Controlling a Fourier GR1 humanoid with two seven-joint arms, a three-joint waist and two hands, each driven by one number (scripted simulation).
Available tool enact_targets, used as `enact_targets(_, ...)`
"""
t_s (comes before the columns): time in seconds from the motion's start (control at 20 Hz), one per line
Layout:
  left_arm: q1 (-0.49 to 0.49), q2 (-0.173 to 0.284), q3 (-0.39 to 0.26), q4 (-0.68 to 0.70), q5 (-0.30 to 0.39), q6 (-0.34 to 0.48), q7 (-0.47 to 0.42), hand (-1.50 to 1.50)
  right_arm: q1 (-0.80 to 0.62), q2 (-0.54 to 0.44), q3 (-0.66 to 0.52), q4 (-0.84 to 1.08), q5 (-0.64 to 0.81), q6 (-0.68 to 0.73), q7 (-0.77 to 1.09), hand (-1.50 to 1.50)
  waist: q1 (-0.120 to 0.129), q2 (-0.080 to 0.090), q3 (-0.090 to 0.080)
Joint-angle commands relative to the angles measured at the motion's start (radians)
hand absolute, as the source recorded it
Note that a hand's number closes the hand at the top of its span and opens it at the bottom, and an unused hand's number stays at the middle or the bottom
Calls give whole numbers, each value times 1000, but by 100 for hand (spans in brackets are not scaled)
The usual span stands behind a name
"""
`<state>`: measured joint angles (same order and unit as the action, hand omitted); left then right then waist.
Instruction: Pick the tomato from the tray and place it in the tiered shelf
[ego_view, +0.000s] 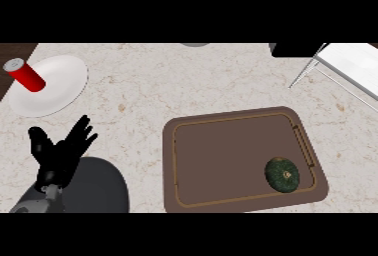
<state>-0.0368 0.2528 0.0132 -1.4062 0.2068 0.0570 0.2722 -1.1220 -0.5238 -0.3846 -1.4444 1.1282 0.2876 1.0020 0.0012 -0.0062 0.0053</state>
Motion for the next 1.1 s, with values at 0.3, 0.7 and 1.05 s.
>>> enact_targets(0.3, 4, -25, -16, -5, -14, 4, 52, 0, 21, -118, -60, 220, -61, 28, -100, 150, 7, 7, -5)
enact_targets(0.7, 3, -40, -12, 13, -30, -3, 40, 0, 52, -166, -64, 354, -73, -84, -199, 150, 10, 9, -5)
enact_targets(1.05, 36, -15, 5, -19, -26, -30, 57, 0, 5, -290, -84, 567, -80, -151, -330, 150, 21, 10, -5)
